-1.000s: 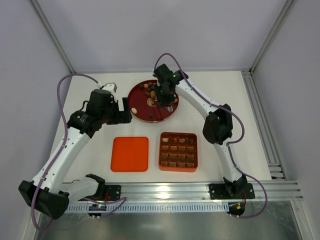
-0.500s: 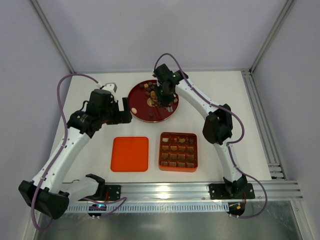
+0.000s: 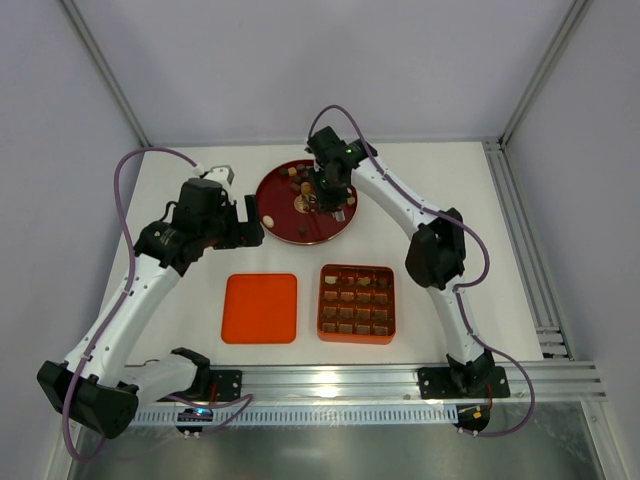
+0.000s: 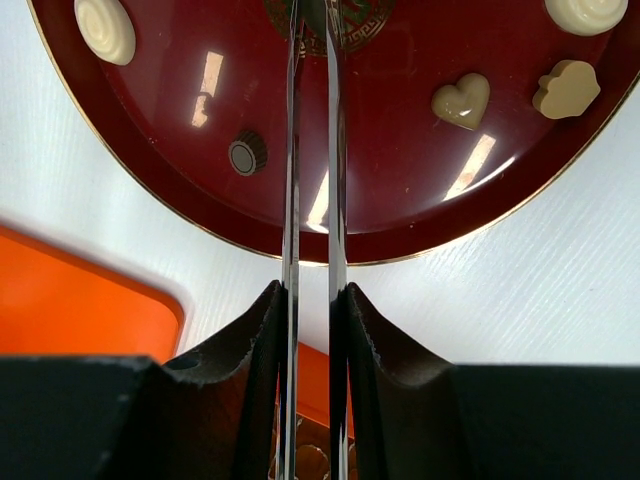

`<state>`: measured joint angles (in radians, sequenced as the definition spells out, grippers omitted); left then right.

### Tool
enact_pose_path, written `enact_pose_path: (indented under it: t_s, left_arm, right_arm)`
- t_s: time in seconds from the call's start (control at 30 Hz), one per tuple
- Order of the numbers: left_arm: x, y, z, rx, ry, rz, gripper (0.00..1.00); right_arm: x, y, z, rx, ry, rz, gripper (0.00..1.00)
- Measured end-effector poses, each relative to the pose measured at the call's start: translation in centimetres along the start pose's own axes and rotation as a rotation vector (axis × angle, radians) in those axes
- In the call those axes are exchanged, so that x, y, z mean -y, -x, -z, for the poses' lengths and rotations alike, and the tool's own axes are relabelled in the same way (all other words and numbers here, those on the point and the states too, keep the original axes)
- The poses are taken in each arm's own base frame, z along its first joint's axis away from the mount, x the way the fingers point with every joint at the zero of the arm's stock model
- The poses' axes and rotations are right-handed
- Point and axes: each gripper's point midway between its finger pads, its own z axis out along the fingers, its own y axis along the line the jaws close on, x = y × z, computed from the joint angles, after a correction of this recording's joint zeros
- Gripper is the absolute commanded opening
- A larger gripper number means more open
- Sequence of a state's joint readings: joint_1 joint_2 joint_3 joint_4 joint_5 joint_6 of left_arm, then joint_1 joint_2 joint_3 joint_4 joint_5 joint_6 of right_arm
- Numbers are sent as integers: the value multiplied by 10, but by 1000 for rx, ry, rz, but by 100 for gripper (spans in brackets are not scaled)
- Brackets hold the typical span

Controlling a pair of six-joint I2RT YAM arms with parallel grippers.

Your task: Pack the chocolate

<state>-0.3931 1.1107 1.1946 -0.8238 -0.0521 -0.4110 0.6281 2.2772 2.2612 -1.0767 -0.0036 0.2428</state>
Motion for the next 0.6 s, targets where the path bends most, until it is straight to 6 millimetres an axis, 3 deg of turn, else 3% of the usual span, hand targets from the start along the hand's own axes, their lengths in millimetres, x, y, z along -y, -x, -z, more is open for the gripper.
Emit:
enact_pose_path:
  t_s: [0.6]
  left_arm:
    - [0,0,1,3,-2,1,100]
  right_arm:
    - [-2,5,26,40,11,-12,28]
